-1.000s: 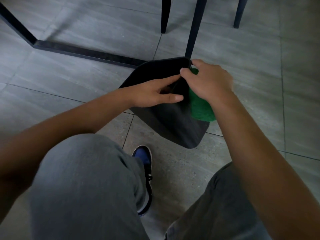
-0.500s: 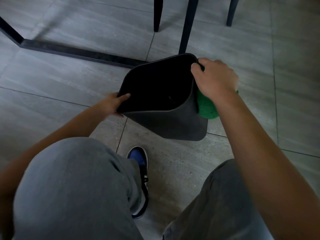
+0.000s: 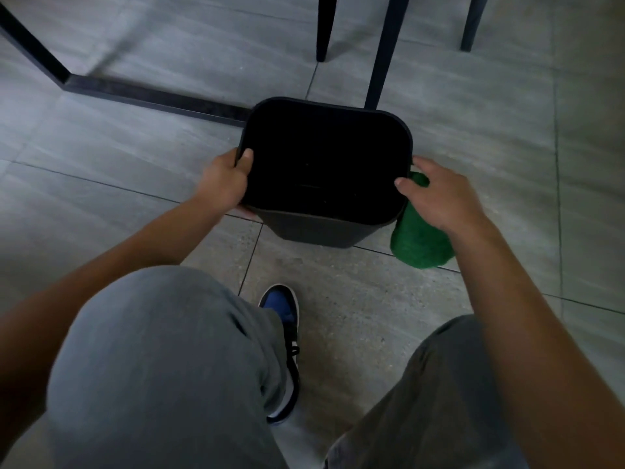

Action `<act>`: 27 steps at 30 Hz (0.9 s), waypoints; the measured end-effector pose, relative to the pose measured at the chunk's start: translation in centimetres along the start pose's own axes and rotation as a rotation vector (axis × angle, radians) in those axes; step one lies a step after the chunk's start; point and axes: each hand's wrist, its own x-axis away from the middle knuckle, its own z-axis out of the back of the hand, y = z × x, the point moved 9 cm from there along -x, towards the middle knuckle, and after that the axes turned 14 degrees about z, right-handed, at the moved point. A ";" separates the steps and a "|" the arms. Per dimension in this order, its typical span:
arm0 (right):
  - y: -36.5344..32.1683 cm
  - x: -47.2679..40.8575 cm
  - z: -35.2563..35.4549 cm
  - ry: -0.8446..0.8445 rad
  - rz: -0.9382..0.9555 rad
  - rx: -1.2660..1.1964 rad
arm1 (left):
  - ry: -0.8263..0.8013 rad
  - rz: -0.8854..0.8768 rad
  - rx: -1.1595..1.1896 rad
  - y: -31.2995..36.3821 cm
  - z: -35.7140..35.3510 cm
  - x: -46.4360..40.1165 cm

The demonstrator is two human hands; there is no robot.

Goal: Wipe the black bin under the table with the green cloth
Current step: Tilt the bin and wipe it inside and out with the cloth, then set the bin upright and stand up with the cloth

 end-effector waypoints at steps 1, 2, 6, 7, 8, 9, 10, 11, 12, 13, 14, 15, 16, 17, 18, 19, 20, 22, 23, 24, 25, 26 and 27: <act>0.0 -0.1 -0.1 0.017 -0.007 -0.008 | -0.006 0.006 -0.008 -0.1 0.1 0.1; 0.0 -0.2 -0.1 0.035 -0.009 -0.013 | -0.020 0.019 -0.009 -0.3 0.1 0.3; 0.0 -0.9 0.2 0.083 0.014 -0.008 | -0.073 0.065 0.029 -1.2 -0.6 0.7; 0.0 -1.1 0.3 0.084 0.017 -0.005 | -0.080 0.068 0.034 -1.4 -0.8 0.7; 0.0 -1.2 0.2 0.077 0.017 -0.001 | -0.086 0.073 0.040 -1.6 -1.0 0.8; 0.0 -1.2 0.1 0.065 0.015 0.005 | -0.092 0.079 0.049 -1.7 -1.1 0.8; 0.1 -1.2 0.0 0.053 0.013 0.012 | -0.094 0.085 0.054 -1.9 -1.2 0.8; 0.2 -1.2 -0.1 0.046 0.011 0.016 | -0.093 0.089 0.056 -2.0 -1.3 0.8; 0.3 -1.2 -0.2 0.045 0.011 0.017 | -0.090 0.091 0.055 -2.0 -1.3 0.8; 0.3 -1.2 -0.2 0.048 0.012 0.016 | -0.088 0.091 0.056 -2.0 -1.3 0.8; 0.2 -1.3 -0.2 0.053 0.012 0.018 | -0.089 0.090 0.057 -1.9 -1.3 0.8; 0.2 -1.4 -0.1 0.057 0.013 0.022 | -0.093 0.091 0.057 -1.9 -1.3 0.8; 0.2 -1.5 -0.1 0.060 0.012 0.026 | -0.098 0.094 0.053 -1.7 -1.3 0.8; 0.1 -1.6 -0.1 0.064 0.009 0.025 | -0.104 0.100 0.044 -1.6 -1.3 0.7; 0.1 -1.7 0.0 0.069 0.007 0.020 | -0.109 0.104 0.035 -1.5 -1.4 0.7; 0.1 -1.7 0.0 0.077 0.006 0.013 | -0.111 0.108 0.026 -1.4 -1.4 0.7; 0.0 -1.8 0.0 0.088 0.007 0.009 | -0.110 0.110 0.018 -1.3 -1.3 0.7; -0.1 -1.7 0.2 0.112 0.015 0.009 | -0.112 0.109 -0.002 -1.1 -1.3 0.6; -0.2 -1.7 0.3 0.118 0.022 0.007 | -0.117 0.104 -0.010 -1.0 -1.4 0.6; -0.3 -1.6 0.4 0.116 0.029 0.001 | -0.120 0.100 -0.017 -0.9 -1.4 0.5; -0.4 -1.5 0.4 0.106 0.036 -0.001 | -0.119 0.096 -0.024 -0.8 -1.4 0.5; -0.6 -1.4 0.5 0.097 0.042 0.006 | -0.110 0.093 -0.028 -0.8 -1.3 0.4; -0.8 -1.3 0.8 0.094 0.050 0.027 | -0.096 0.091 -0.036 -0.8 -1.2 0.2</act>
